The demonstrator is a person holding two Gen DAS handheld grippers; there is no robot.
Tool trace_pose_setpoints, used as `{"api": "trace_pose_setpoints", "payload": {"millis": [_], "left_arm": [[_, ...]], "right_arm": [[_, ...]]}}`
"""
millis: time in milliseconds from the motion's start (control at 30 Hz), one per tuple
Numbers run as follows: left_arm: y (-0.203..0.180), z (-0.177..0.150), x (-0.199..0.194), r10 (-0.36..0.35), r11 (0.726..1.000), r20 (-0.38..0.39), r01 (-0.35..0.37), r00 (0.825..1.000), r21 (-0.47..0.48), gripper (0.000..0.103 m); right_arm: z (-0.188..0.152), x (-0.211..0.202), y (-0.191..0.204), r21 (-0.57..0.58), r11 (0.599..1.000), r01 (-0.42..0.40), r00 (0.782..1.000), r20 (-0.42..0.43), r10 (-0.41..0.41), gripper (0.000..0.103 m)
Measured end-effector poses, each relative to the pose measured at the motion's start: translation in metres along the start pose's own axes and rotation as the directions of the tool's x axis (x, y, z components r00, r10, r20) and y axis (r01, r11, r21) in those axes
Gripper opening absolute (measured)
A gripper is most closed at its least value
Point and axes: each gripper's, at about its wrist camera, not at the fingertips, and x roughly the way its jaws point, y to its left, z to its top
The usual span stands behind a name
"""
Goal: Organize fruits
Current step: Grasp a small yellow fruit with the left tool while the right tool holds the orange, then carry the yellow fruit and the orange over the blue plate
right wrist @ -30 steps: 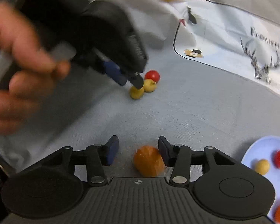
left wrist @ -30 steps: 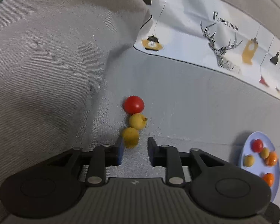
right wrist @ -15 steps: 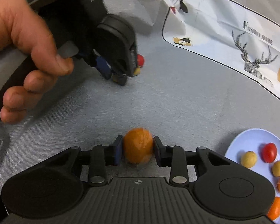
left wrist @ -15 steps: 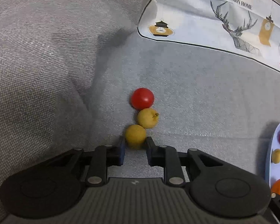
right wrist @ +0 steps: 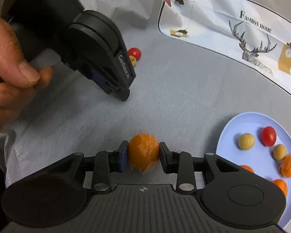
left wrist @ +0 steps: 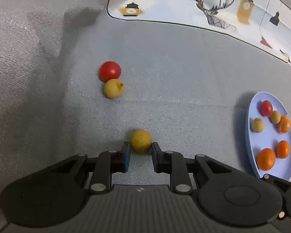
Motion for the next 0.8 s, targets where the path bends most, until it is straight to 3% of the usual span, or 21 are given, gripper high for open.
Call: {"api": "trace_pose_setpoints", "payload": {"millis": [467, 800], "left_arm": [[-0.003, 0.002, 0.005, 0.010, 1.000, 0.023, -0.011, 1.000, 0.011, 0.026], [0.000, -0.008, -0.028, 0.028, 0.999, 0.128, -0.025, 0.991, -0.030, 0.026]], "right_arm": [[0.005, -0.002, -0.002, 0.010, 1.000, -0.003, 1.000, 0.005, 0.003, 0.035], [0.013, -0.030, -0.014, 0.066, 0.998, 0.003, 0.991, 0.131, -0.011, 0.035]]}}
